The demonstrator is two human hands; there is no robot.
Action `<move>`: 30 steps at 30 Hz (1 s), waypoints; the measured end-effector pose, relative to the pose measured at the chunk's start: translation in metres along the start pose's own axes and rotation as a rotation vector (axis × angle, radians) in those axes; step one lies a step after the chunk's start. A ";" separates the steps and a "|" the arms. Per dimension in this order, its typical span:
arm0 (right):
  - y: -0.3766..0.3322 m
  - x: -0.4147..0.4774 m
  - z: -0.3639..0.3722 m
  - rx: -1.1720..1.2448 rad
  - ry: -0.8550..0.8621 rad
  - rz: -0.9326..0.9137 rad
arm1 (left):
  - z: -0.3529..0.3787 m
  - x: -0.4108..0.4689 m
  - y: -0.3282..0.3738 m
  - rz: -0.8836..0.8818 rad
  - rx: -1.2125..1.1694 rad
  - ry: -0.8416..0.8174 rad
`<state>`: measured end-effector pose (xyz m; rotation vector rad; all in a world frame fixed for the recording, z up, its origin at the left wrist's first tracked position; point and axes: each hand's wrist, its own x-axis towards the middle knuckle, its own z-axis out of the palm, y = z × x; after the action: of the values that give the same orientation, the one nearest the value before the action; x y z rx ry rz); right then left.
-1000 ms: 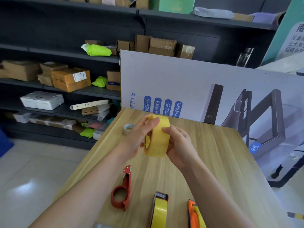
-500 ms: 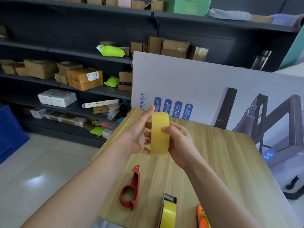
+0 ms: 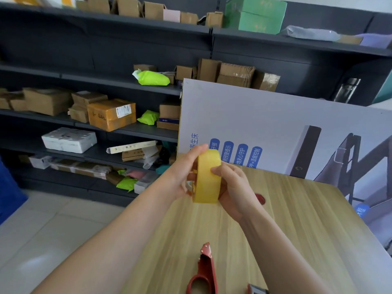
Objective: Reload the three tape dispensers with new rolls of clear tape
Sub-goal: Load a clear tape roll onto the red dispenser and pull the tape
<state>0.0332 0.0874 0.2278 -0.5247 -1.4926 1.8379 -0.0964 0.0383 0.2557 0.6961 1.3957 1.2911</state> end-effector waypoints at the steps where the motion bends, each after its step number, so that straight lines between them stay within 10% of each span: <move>1: 0.002 0.005 0.006 -0.026 -0.009 -0.009 | -0.009 0.005 0.002 -0.045 -0.006 -0.009; 7: 0.009 0.022 0.027 -0.075 0.072 -0.023 | -0.040 0.024 0.008 -0.122 -0.051 -0.148; 14: 0.000 0.022 0.030 0.035 0.261 0.054 | -0.040 0.036 -0.005 0.224 0.039 -0.269; 25: -0.011 0.018 0.013 -0.136 0.144 -0.002 | -0.020 0.052 0.004 -0.132 -0.128 -0.260; 30: -0.010 0.015 0.006 -0.212 0.236 -0.024 | -0.004 0.049 0.002 0.020 -0.073 -0.212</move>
<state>0.0215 0.0954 0.2406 -0.7924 -1.5304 1.5473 -0.1141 0.0824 0.2423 0.7750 1.1680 1.2391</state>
